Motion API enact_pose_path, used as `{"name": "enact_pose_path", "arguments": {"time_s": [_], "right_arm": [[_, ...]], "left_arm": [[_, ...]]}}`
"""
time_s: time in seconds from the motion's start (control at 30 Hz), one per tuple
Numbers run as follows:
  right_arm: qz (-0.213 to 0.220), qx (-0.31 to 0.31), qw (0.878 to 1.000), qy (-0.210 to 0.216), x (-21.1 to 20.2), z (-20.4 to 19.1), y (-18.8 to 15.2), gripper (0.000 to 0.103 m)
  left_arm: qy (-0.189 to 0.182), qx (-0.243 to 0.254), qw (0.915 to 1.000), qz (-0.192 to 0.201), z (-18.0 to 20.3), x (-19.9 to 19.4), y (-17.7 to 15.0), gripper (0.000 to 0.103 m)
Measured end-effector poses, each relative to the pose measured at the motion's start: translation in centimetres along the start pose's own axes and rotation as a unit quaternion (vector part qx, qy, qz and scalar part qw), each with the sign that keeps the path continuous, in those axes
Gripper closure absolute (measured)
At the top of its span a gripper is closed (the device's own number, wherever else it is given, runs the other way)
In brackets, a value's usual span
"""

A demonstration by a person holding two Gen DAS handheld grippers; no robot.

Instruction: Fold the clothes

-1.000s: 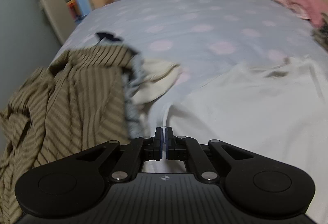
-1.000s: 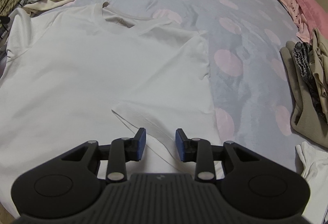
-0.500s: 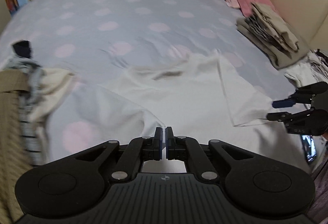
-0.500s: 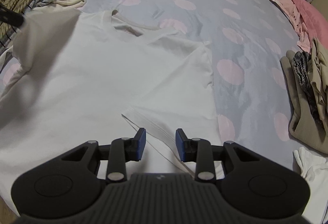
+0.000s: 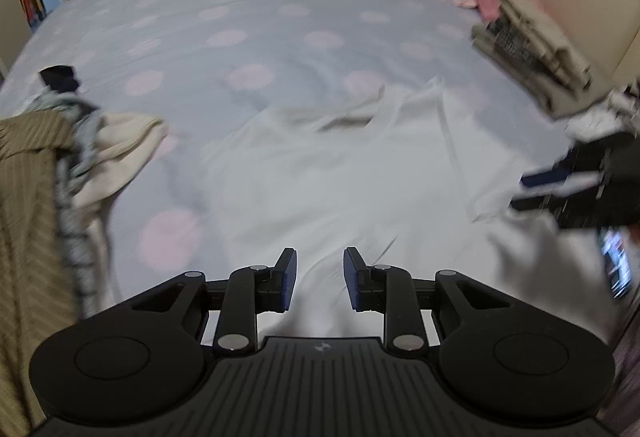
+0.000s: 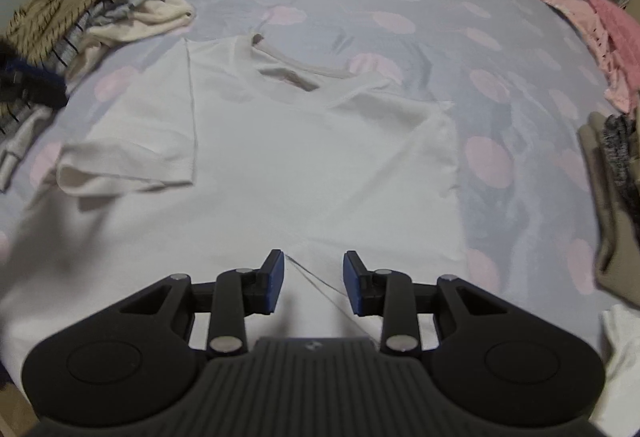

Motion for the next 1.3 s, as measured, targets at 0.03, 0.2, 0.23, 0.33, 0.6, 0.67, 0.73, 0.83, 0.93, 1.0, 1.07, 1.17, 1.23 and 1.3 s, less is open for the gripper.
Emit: {"name": "enact_pose_path", "arguments": {"time_s": [0.03,0.2,0.23,0.33,0.6,0.67,0.73,0.83,0.93,1.0,1.07,1.17,1.23,1.3], "right_arm": [[0.0,0.01,1.0,0.012,0.2,-0.1,0.3,0.067],[-0.009,0.075,0.993,0.088,2.0,-0.8,1.6,0.067],[-0.011,0.087,0.991,0.102,2.5,-1.0,1.9,0.067],[-0.007,0.113,0.985,0.129,3.7,-1.9,2.8,0.059],[-0.037,0.141,0.98,0.139,8.5,-3.6,4.7,0.058],[-0.042,0.162,0.975,0.147,9.5,-3.5,5.0,0.058],[-0.046,0.183,0.97,0.156,10.4,-3.3,5.2,0.058],[-0.051,0.193,0.966,0.167,11.1,-3.4,5.4,0.058],[-0.051,0.188,0.964,0.182,11.2,-3.9,5.5,0.089],[-0.052,0.185,0.963,0.191,10.9,-4.0,5.6,0.099],[-0.046,0.175,0.965,0.191,10.4,-4.2,5.8,0.1],[-0.059,0.15,0.971,0.174,10.5,-4.4,5.6,0.101],[-0.058,0.14,0.975,0.165,10.9,-4.6,5.4,0.101],[-0.062,0.137,0.976,0.156,11.3,-4.8,5.2,0.101]], "left_arm": [[0.007,0.007,0.9999,-0.003,-0.4,0.0,-0.7,0.079],[0.039,0.061,0.9972,-0.018,-0.5,1.1,-4.6,0.064],[0.045,0.072,0.9962,-0.021,-0.5,1.3,-5.4,0.064],[0.064,0.101,0.9926,-0.022,-0.4,2.1,-7.3,0.064],[0.114,0.177,0.9775,-0.01,1.3,5.2,-7.8,0.064],[0.123,0.194,0.9732,-0.013,1.4,5.8,-7.9,0.064],[0.131,0.199,0.9711,-0.012,1.2,6.0,-8.0,0.066],[0.139,0.19,0.9719,-0.01,0.4,6.1,-8.1,0.08],[0.142,0.182,0.9729,-0.002,-0.3,5.7,-8.3,0.098],[0.15,0.183,0.9716,0.009,-0.5,4.9,-8.3,0.098],[0.161,0.181,0.9701,0.009,-1.0,4.6,-8.4,0.099],[0.16,0.194,0.968,-0.002,-1.2,5.3,-9.3,0.099],[0.147,0.206,0.9673,-0.016,-0.8,6.0,-10.1,0.099],[0.148,0.229,0.9618,-0.027,-0.3,6.4,-10.6,0.099]]}}
Point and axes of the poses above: each gripper's, at about its wrist camera, not at the fingertips, and x roughly the way its jaws point, z to its right, y to its top, the point moved 2 cm from there along x, roughly the way its jaws point, and after that the axes turned 1 degree about z, right-handed, at the moved point
